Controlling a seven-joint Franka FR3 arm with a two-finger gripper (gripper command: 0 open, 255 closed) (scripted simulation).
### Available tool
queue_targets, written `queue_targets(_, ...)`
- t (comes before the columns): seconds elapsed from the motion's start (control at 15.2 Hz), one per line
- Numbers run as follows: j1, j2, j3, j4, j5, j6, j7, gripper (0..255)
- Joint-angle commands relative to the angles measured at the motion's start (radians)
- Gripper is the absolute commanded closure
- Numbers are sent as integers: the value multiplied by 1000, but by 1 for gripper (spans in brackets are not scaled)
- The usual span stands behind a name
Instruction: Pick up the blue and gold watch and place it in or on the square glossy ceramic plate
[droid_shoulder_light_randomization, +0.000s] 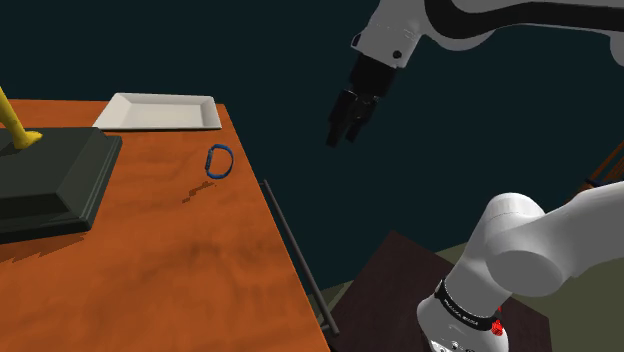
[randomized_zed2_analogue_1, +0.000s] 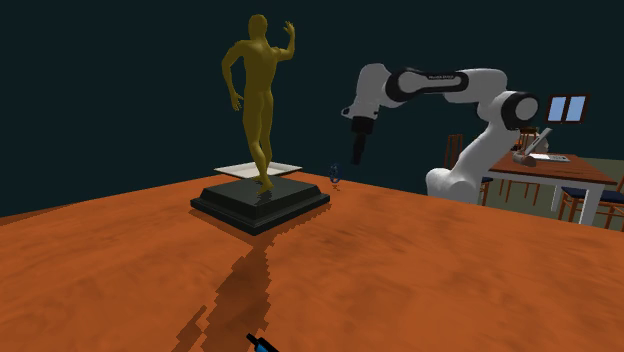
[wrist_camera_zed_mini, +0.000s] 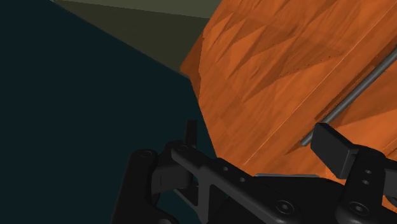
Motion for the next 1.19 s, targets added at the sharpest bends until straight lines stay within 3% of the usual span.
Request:
queue_targets(0.0, 18, 23, 33, 17, 26, 36, 26, 0)
queue_targets(0.59, 75, 139, 184, 128, 100, 181, 146, 0)
queue_targets(1.12, 91, 272, 324, 275, 95, 296, 261, 0)
